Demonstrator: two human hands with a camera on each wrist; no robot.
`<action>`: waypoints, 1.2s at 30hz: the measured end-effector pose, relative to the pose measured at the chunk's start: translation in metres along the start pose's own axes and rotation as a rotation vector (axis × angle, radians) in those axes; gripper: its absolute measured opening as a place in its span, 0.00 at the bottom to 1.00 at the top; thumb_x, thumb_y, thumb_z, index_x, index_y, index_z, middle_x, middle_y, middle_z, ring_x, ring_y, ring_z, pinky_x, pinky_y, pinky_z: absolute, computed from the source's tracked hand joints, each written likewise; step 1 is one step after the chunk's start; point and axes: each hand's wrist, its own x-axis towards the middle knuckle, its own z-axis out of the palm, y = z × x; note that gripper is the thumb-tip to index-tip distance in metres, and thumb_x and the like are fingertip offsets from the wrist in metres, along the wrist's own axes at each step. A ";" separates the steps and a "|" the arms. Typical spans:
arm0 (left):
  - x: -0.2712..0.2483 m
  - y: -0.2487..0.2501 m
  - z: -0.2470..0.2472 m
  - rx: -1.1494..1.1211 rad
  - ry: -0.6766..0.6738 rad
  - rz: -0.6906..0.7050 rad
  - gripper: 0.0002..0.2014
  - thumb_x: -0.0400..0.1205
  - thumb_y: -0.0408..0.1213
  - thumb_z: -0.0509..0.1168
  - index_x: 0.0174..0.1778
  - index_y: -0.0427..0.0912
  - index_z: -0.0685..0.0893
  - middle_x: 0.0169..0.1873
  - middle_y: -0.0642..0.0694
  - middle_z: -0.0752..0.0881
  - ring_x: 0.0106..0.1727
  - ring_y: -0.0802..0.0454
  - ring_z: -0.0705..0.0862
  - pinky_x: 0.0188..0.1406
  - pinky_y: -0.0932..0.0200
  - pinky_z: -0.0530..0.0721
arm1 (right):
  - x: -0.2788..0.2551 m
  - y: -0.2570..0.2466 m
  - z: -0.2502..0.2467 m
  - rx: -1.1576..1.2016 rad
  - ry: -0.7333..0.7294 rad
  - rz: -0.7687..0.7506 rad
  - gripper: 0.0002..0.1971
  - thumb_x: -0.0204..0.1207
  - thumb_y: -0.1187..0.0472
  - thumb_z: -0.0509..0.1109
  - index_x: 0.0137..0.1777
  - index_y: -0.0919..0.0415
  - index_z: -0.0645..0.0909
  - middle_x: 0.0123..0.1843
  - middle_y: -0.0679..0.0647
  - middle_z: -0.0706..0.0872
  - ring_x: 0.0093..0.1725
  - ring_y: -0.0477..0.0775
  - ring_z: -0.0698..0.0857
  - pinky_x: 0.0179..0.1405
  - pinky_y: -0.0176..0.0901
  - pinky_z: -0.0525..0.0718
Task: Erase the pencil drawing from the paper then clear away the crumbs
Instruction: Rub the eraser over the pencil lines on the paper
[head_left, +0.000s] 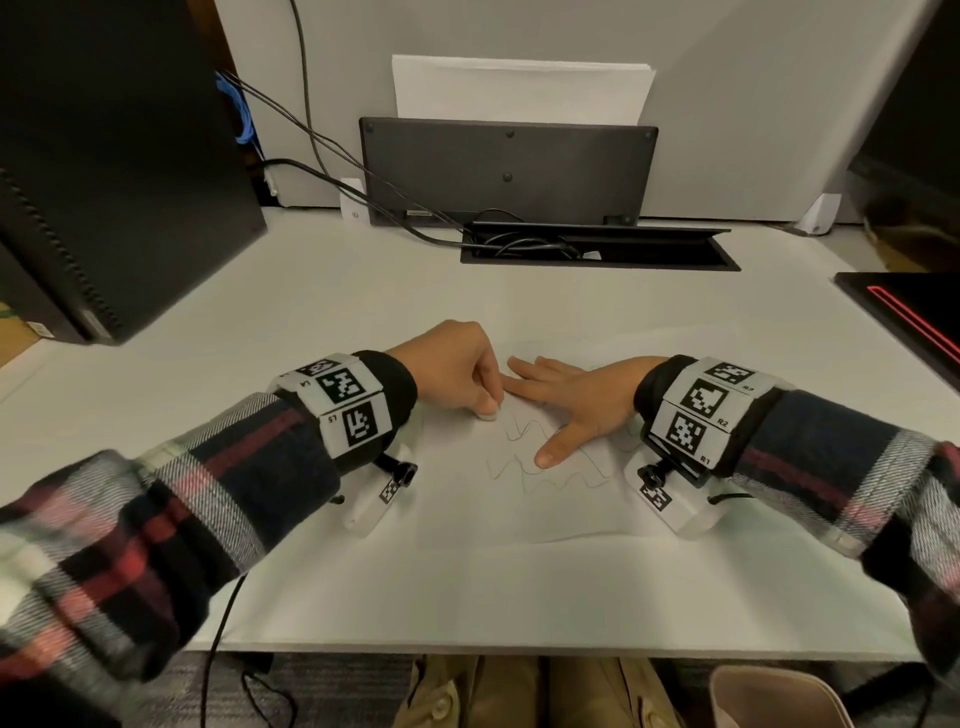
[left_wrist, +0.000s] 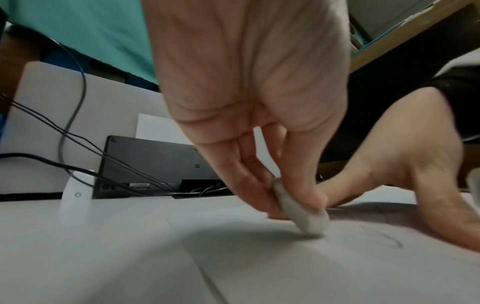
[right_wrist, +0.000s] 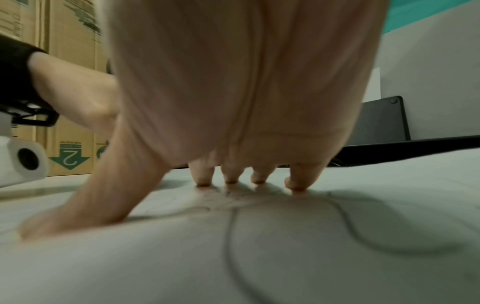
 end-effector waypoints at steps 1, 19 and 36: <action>0.001 -0.001 -0.001 -0.013 0.026 -0.005 0.07 0.73 0.35 0.74 0.46 0.45 0.91 0.38 0.53 0.87 0.39 0.64 0.80 0.35 0.79 0.73 | 0.000 0.000 0.001 0.008 0.001 -0.002 0.52 0.72 0.39 0.67 0.81 0.48 0.30 0.82 0.51 0.29 0.82 0.57 0.33 0.80 0.59 0.40; 0.001 0.001 0.001 -0.051 0.022 -0.012 0.09 0.70 0.40 0.77 0.45 0.44 0.91 0.32 0.57 0.84 0.37 0.62 0.81 0.35 0.78 0.75 | 0.001 0.000 0.008 0.056 0.093 -0.018 0.47 0.74 0.36 0.62 0.82 0.47 0.34 0.84 0.50 0.33 0.82 0.57 0.34 0.80 0.55 0.40; 0.000 0.010 0.006 -0.116 0.045 0.012 0.05 0.70 0.36 0.77 0.40 0.44 0.92 0.26 0.61 0.83 0.32 0.66 0.80 0.28 0.81 0.73 | 0.017 0.006 0.011 0.038 0.083 -0.062 0.61 0.48 0.13 0.52 0.80 0.39 0.37 0.84 0.46 0.37 0.82 0.60 0.44 0.80 0.66 0.51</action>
